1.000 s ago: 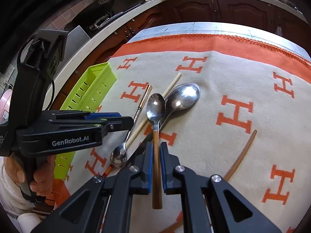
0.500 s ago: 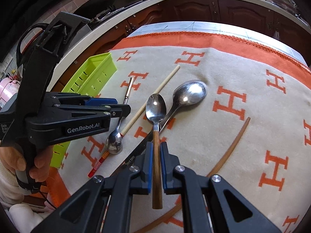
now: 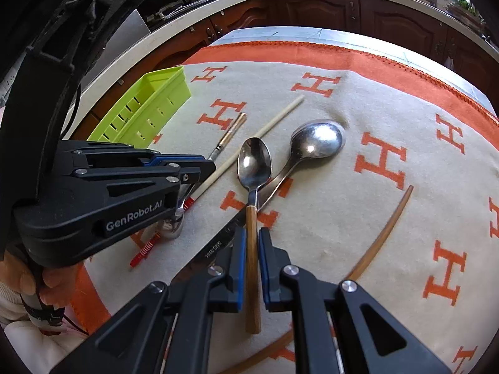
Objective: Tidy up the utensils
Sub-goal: 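Grasp the gold-handled spoon with the left tool while the right tool grasps a wooden-handled spoon, then carry both spoons over the green tray and lower them in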
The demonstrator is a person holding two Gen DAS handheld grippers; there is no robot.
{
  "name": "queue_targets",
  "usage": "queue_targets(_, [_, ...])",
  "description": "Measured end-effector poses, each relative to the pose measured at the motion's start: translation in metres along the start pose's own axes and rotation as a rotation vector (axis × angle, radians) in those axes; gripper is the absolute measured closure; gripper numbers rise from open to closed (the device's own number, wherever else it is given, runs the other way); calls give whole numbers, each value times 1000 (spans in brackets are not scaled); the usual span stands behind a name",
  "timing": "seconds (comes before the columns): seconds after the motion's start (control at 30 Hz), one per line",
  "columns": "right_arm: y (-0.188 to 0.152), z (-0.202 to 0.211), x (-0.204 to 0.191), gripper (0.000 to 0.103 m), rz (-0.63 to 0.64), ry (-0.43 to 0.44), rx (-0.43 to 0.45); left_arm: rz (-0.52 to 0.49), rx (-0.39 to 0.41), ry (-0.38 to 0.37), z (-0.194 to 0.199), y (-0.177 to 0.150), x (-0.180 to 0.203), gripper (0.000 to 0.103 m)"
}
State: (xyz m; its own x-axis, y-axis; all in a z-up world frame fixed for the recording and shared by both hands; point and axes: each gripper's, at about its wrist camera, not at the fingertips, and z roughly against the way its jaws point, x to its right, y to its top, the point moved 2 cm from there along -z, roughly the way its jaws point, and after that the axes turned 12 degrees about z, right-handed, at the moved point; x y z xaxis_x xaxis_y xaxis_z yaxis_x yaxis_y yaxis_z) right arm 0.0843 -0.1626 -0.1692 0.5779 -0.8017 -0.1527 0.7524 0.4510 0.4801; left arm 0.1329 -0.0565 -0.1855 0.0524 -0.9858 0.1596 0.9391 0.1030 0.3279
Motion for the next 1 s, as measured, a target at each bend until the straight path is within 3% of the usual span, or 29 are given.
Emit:
queue_targets(0.23, [-4,10,5,96,-76,31,61,57,6,-51,19,-5,-18,103])
queue_targets(0.57, [0,33,-1,96,-133,49,134,72,74,-76,63,-5,-38,103])
queue_targets(1.0, [25,64,-43,96,-112,73,196,96,132,5,110,-18,-112,103])
